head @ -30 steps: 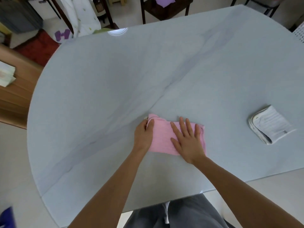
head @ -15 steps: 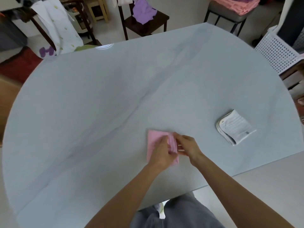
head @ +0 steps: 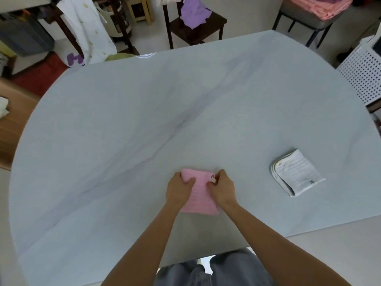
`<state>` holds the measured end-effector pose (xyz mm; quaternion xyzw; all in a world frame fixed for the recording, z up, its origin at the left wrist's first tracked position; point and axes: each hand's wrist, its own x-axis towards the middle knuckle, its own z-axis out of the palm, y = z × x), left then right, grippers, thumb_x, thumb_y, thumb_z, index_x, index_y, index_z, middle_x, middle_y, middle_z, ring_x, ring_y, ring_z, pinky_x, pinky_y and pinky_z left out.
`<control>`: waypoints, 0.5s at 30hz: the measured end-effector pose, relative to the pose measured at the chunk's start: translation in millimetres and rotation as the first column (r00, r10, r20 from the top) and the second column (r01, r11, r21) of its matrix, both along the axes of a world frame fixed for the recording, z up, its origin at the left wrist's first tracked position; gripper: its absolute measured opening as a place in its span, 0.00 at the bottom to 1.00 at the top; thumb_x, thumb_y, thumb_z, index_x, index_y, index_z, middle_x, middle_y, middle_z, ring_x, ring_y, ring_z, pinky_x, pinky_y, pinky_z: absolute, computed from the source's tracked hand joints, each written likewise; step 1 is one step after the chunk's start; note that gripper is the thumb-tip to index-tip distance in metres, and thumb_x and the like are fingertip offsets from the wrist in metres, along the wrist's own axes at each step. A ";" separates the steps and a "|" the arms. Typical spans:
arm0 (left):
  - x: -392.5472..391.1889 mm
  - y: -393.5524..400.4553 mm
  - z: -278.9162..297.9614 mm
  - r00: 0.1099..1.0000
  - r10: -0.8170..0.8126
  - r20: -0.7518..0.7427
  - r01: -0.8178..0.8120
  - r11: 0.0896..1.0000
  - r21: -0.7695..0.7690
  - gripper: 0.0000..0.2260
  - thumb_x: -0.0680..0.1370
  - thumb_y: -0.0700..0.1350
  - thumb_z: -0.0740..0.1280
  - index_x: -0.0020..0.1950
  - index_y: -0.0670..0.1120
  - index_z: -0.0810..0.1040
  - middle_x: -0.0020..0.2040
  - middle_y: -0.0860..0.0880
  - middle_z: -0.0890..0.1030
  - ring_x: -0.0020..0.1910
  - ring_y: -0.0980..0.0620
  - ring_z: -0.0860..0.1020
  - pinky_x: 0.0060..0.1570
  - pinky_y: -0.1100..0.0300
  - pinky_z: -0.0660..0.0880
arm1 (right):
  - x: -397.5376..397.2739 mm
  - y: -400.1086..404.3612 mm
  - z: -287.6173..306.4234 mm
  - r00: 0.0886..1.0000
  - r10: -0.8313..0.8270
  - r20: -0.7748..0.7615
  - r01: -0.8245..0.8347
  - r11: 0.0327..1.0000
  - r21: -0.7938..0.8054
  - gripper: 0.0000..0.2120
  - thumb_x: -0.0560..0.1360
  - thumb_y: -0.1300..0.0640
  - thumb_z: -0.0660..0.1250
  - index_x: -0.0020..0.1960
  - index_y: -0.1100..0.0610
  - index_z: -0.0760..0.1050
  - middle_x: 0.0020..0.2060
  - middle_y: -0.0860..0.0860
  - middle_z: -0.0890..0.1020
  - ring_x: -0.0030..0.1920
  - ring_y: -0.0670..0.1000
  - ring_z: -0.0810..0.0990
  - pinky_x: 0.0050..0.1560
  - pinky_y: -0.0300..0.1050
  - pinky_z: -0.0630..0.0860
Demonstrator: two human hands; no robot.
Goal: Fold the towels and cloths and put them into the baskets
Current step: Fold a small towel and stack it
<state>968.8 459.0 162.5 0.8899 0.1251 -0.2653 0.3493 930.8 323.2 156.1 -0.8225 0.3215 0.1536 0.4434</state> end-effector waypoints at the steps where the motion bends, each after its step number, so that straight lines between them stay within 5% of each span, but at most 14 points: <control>1: 1.6 1.6 1.2 0.999 0.035 -0.021 -0.037 0.996 -0.078 0.21 0.77 0.50 0.69 0.64 0.41 0.72 0.59 0.44 0.78 0.55 0.45 0.77 0.53 0.56 0.73 | 0.2 -1.0 1.1 1.000 -0.021 0.004 0.021 0.999 0.036 0.07 0.74 0.60 0.64 0.45 0.58 0.65 0.38 0.53 0.76 0.39 0.55 0.74 0.38 0.46 0.67; 3: 5.6 4.1 11.6 0.997 0.050 -0.059 -0.064 0.958 -0.279 0.21 0.76 0.46 0.70 0.67 0.46 0.69 0.56 0.46 0.77 0.51 0.48 0.77 0.48 0.58 0.75 | 1.2 -7.2 4.7 0.994 -0.108 0.014 0.104 0.979 0.173 0.08 0.74 0.59 0.64 0.44 0.56 0.64 0.34 0.50 0.72 0.35 0.51 0.70 0.36 0.45 0.66; 8: 14.2 -11.4 49.4 0.980 -0.201 0.000 0.168 0.823 -0.543 0.15 0.77 0.39 0.68 0.62 0.46 0.70 0.55 0.46 0.75 0.47 0.50 0.78 0.40 0.58 0.80 | -6.3 -51.1 23.6 0.951 -0.278 0.133 0.205 0.892 0.402 0.08 0.75 0.62 0.64 0.44 0.56 0.64 0.37 0.51 0.71 0.37 0.48 0.69 0.35 0.43 0.67; 12: 22.5 -47.6 72.1 0.934 -0.356 -0.010 0.280 0.751 -0.598 0.12 0.77 0.37 0.68 0.58 0.43 0.70 0.53 0.49 0.74 0.46 0.53 0.77 0.38 0.60 0.78 | -19.8 -101.3 40.6 0.909 -0.408 0.083 0.239 0.677 0.696 0.22 0.65 0.60 0.72 0.56 0.58 0.69 0.51 0.57 0.79 0.49 0.55 0.80 0.50 0.52 0.78; 15: 26.5 -81.6 82.6 0.888 -0.461 0.009 0.378 0.717 -0.586 0.11 0.76 0.36 0.69 0.54 0.44 0.69 0.48 0.50 0.74 0.42 0.55 0.75 0.35 0.63 0.76 | -29.3 -140.7 53.5 0.963 -0.269 0.020 0.132 0.537 0.833 0.21 0.69 0.66 0.72 0.61 0.65 0.75 0.56 0.62 0.81 0.56 0.59 0.81 0.57 0.51 0.78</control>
